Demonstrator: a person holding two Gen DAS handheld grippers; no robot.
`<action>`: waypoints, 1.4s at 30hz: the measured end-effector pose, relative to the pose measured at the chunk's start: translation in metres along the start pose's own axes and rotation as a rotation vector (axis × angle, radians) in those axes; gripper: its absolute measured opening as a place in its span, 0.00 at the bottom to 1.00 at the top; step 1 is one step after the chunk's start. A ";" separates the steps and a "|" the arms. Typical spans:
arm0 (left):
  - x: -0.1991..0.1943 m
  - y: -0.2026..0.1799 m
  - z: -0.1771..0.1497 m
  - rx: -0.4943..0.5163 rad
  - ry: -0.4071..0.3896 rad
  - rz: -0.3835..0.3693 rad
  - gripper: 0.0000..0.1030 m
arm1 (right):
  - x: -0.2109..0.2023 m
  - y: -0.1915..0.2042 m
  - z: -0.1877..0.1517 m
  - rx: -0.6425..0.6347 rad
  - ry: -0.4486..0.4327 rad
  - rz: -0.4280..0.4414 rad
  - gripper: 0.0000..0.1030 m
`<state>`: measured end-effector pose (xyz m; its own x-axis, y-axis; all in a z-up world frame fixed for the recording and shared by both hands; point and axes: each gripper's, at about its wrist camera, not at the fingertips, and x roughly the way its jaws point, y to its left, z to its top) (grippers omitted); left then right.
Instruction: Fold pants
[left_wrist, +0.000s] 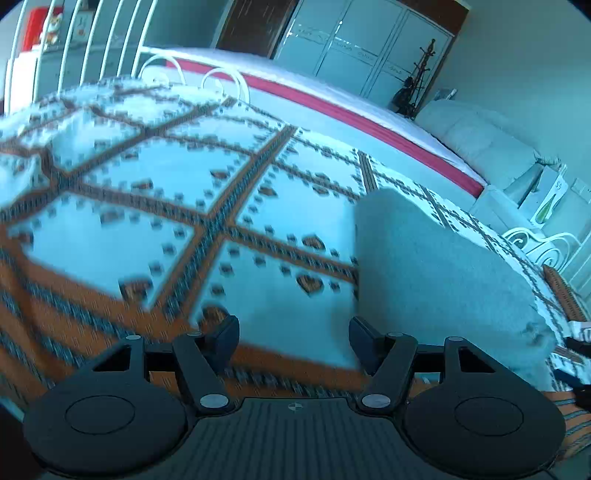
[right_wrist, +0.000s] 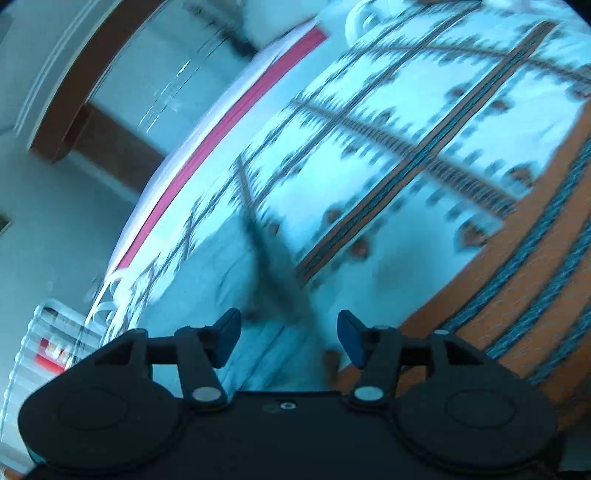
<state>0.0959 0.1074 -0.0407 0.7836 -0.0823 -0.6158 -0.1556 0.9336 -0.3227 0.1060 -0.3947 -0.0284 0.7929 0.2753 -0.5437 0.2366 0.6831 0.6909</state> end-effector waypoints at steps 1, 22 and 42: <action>0.005 -0.002 0.007 0.027 0.008 -0.006 0.64 | -0.004 -0.001 0.005 0.000 -0.008 0.026 0.49; 0.099 -0.055 0.068 0.194 0.180 -0.231 0.80 | 0.064 0.002 0.028 -0.208 0.223 0.087 0.69; 0.164 -0.073 0.068 0.138 0.341 -0.434 0.64 | 0.086 -0.019 0.007 -0.062 0.408 0.274 0.55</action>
<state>0.2762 0.0491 -0.0691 0.5159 -0.5548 -0.6527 0.2350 0.8244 -0.5150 0.1733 -0.3884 -0.0844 0.5340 0.6841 -0.4968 0.0064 0.5843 0.8115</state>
